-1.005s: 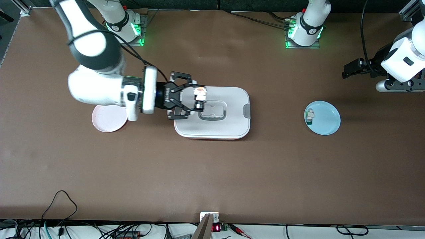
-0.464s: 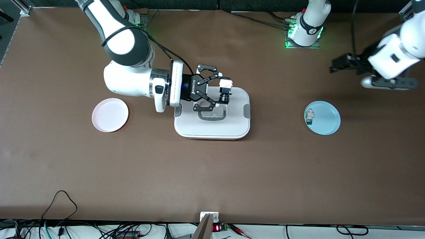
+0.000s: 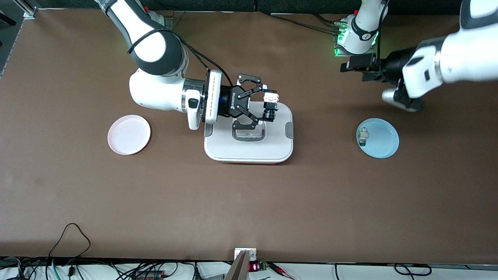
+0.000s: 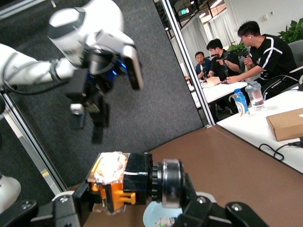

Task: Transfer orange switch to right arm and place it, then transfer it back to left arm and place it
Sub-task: 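Hold the switch over the box while the left gripper approaches it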

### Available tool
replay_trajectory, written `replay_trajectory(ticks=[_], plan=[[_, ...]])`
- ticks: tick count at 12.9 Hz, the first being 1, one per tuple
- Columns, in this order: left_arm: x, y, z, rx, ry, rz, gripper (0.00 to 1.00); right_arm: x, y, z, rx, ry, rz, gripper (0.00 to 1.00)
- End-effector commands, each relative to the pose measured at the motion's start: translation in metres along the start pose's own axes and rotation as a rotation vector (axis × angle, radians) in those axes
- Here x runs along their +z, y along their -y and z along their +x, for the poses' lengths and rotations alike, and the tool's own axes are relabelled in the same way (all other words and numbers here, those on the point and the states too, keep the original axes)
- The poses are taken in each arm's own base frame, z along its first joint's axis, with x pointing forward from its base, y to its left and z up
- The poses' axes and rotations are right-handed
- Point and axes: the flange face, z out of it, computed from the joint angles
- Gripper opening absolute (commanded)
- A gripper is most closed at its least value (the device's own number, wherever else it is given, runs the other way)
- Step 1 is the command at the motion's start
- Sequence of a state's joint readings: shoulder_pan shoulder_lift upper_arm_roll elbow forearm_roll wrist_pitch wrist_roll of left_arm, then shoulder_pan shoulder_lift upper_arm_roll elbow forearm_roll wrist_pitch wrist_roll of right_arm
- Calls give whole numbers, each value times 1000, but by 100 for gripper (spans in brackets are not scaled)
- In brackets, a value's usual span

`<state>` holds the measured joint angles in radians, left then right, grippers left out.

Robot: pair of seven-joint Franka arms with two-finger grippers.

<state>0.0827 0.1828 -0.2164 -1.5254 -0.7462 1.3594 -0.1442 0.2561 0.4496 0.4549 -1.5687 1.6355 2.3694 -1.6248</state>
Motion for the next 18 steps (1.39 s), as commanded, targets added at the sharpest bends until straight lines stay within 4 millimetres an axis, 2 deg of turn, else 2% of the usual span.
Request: replay_trajectory(ticks=[1,2,3,6,8,9,16,18], plan=[[15,36,56,-62,75,-321,100,11,2,6,-1,-38,-7,23],[25,47,71,-83,108,-448,100,12,3,6,3,-38,-4,23],[28,50,82,-100,98,-528,100,13,4,6,4,-37,-4,23],[38,49,101,-143,57,-708,100,12,3,4,2,-33,-20,23],[57,41,101,-129,50,-756,100,12,3,4,-1,-32,-19,23],[60,36,99,-130,31,-758,100,12,3,4,1,-32,-19,23],[109,-19,89,-140,1,-775,100,9,-1,4,-49,31,-77,23],[116,-23,90,-150,-14,-772,100,9,-1,4,-48,32,-77,23]])
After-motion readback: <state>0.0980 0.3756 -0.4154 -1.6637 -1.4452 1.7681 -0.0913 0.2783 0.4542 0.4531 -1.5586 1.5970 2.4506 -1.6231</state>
